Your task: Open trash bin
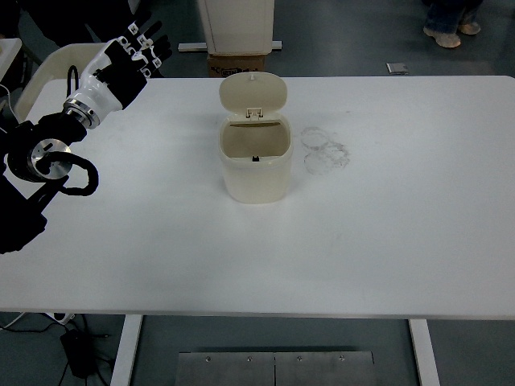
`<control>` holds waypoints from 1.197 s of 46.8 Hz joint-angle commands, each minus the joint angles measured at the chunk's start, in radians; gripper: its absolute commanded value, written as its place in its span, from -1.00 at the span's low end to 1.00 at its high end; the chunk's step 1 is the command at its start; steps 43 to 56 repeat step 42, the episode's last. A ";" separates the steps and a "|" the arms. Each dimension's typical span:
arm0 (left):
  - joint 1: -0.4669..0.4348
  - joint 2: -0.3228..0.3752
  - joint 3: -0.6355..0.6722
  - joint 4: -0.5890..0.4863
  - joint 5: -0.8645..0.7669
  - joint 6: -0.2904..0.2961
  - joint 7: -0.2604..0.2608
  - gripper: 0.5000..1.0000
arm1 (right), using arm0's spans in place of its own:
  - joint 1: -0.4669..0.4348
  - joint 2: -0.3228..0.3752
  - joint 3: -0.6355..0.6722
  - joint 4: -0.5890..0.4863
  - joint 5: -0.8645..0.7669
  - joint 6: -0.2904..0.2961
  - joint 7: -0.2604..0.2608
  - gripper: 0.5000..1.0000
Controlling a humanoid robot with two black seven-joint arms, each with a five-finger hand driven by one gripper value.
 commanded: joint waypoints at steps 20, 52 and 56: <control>0.055 -0.146 -0.068 0.173 -0.169 -0.031 -0.003 1.00 | 0.000 0.000 0.000 0.000 0.000 0.000 0.000 0.97; 0.066 -0.190 -0.081 0.250 -0.167 -0.065 -0.011 1.00 | 0.005 0.000 0.002 0.006 -0.003 0.009 -0.005 0.97; 0.066 -0.190 -0.081 0.250 -0.167 -0.065 -0.011 1.00 | 0.005 0.000 0.002 0.006 -0.003 0.009 -0.005 0.97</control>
